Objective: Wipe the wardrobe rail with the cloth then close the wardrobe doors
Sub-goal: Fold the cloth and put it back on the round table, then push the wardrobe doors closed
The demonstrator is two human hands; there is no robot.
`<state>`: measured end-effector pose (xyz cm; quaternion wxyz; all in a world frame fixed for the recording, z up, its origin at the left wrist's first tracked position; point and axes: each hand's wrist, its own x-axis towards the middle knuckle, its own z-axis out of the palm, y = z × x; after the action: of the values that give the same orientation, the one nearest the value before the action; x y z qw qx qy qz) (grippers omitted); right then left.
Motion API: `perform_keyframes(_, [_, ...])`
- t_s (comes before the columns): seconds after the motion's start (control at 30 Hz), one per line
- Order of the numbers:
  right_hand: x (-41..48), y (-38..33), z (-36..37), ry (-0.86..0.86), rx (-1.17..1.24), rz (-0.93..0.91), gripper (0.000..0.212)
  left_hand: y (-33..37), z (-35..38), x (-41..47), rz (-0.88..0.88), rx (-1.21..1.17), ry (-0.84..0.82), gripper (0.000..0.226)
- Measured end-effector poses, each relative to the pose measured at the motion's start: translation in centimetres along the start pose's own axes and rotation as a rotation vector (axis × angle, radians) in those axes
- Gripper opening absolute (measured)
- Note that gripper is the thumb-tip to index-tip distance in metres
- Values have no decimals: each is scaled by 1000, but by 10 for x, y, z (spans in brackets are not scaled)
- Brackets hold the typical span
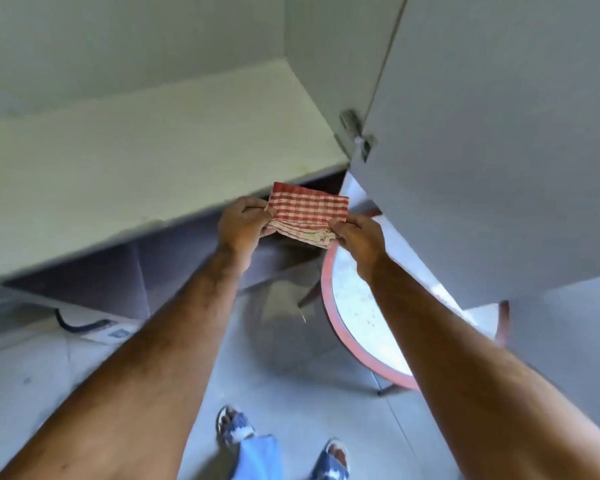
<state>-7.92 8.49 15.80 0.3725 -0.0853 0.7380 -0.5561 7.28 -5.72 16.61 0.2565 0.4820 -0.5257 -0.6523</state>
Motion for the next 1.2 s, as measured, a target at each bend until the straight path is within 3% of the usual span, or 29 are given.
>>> perform_keyframes(0.1, [10, 80, -48, 90, -181, 64, 26, -86, 43, -4, -91, 100, -74, 13])
perform_keyframes(0.37, [31, 282, -147, 427, -191, 316, 17, -275, 160, -25, -172, 373, -208, 14])
perform_keyframes(0.5, [38, 331, -166, 440, -169, 323, 29, -329, 190, -26, -239, 458, -250, 17])
perform_keyframes(0.6, [35, 338, -165, 370, -357, 257, 37, -342, 193, -32, -206, 598, -268, 26])
perform_keyframes(0.73, [17, 321, -157, 163, -1050, 36, 88, -323, 180, -50, -72, 784, -333, 43])
perform_keyframes(0.83, [-3, 281, -149, -47, -1368, -217, 84, -283, 160, -70, 83, 915, -342, 49])
perform_keyframes(1.0, [-43, 173, -126, -119, -1484, -555, 77, -177, 119, -101, 348, 1135, -275, 64])
perform_keyframes(1.2, [-91, 16, -98, 52, -1525, -892, 72, -9, 75, -129, 691, 1296, -44, 73])
